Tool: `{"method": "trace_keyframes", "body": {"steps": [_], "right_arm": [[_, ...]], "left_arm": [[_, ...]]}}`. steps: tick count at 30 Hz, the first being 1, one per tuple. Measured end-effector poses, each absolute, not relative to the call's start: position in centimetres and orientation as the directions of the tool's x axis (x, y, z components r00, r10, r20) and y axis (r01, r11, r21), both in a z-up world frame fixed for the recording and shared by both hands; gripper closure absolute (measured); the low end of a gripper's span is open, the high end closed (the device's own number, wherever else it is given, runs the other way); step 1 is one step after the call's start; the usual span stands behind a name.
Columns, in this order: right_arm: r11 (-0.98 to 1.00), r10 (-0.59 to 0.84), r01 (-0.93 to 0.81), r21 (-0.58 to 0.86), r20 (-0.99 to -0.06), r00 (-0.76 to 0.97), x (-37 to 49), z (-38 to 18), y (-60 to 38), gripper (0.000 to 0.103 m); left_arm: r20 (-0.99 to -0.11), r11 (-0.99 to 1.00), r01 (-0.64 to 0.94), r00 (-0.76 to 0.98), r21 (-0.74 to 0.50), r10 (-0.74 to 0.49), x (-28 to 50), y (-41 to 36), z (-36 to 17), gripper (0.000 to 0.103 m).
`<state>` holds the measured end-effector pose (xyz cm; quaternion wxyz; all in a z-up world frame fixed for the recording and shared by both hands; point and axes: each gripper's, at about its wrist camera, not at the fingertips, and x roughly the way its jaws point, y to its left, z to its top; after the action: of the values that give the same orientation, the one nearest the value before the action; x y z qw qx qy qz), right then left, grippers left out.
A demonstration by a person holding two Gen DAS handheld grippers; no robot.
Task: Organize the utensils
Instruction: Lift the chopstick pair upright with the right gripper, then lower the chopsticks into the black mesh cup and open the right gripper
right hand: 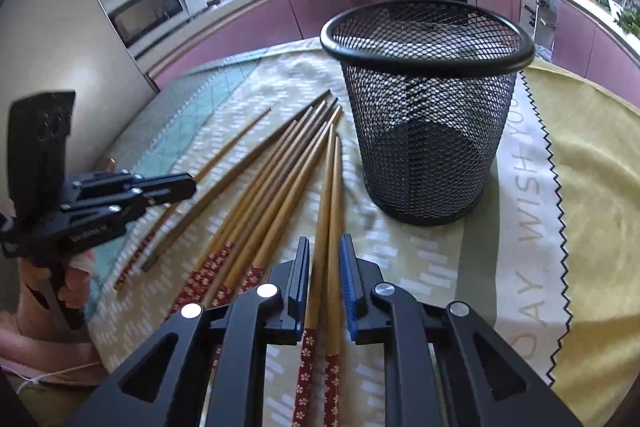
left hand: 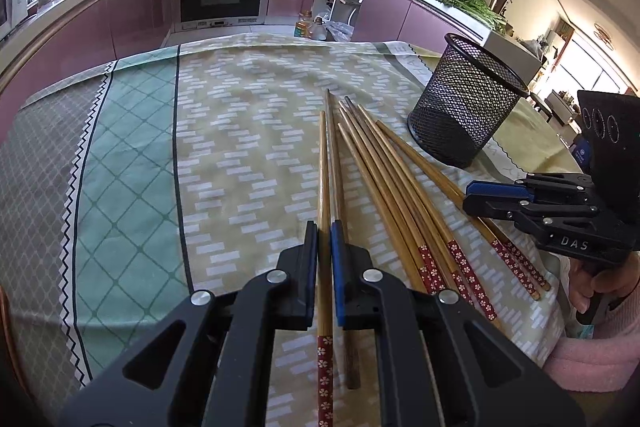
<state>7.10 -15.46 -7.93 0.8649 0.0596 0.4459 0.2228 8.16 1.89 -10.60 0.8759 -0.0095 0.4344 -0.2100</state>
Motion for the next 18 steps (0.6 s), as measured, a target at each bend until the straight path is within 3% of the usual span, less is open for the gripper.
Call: {"method": "trace_keyframes", "body": {"steps": [8,15,18], "right_arm": [[0.912,0.396,-0.316,0.263,-0.768,0.504,7.4,-8.3,-15.9,0.088],[0.926,0.316,-0.353,0.133,-0.783,0.536,8.0,-8.6,-13.6,0.087],[0.924,0.337,-0.345,0.165,-0.778,0.531,8.7,-8.5,-14.0,0.097]], "left_arm": [[-0.757,0.910,0.363,0.532,-0.200,-0.379,8.2,1.8,-10.7,0.095],[-0.760,0.909,0.365,0.526,-0.202,-0.380,8.4,1.6,-10.7,0.095],[-0.755,0.906,0.368,0.528,-0.209,-0.388,8.4,1.5,-10.5,0.095]]}}
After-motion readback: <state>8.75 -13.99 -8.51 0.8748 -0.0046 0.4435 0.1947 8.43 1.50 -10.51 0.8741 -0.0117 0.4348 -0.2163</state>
